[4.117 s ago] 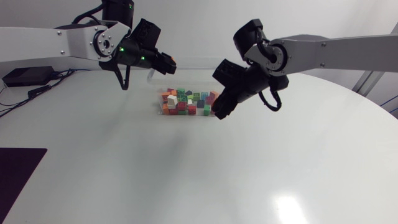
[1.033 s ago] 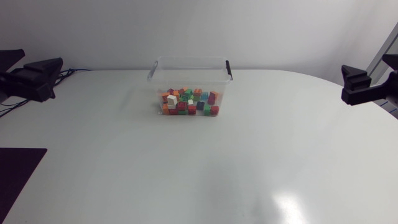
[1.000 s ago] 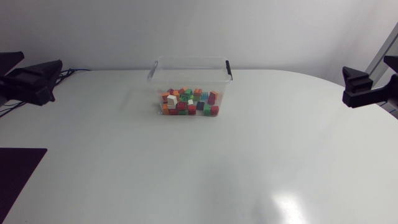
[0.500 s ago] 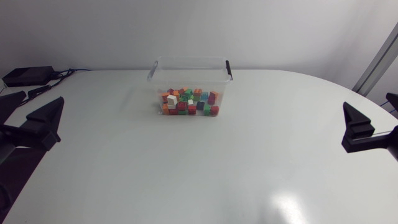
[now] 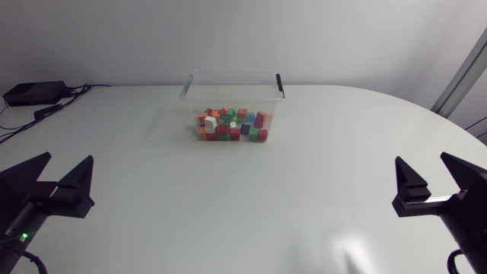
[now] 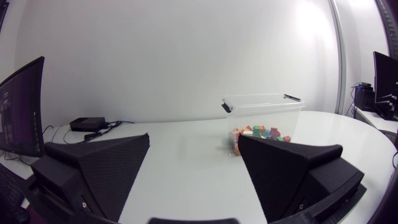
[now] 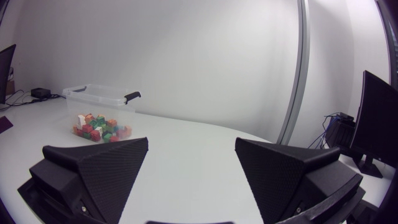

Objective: Place the duplo bricks in the container

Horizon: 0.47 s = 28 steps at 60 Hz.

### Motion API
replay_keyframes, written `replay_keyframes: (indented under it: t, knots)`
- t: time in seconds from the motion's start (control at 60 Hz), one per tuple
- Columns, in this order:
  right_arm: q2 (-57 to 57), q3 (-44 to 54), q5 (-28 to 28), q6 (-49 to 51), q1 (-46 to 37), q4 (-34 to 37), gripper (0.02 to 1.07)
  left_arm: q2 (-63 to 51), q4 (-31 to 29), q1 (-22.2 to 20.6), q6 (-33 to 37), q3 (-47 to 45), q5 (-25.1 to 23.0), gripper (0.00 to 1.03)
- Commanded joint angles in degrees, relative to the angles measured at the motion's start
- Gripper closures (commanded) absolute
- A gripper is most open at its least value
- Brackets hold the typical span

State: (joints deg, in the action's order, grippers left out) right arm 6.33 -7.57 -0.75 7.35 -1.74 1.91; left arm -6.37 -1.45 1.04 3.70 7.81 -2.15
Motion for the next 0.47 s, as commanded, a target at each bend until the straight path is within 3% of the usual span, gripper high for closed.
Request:
replay_keyframes:
  t: [0.0, 0.15, 0.45]
  knots:
    - [-2.4, 3.3, 0.6, -3.8, 0.8, -1.2, 0.06, 2.4, 1.0, -0.6, -2.4, -3.3, 0.9, 0.04]
    - [-6.3, 7.6, 0.8, -7.4, 1.7, -1.9, 0.06, 6.4, 1.5, -1.0, -3.7, -7.8, 2.2, 0.04]
    - [-6.3, 7.6, 0.8, -7.4, 1.7, -1.9, 0.06, 6.4, 1.5, -1.0, -3.7, -7.8, 2.2, 0.04]
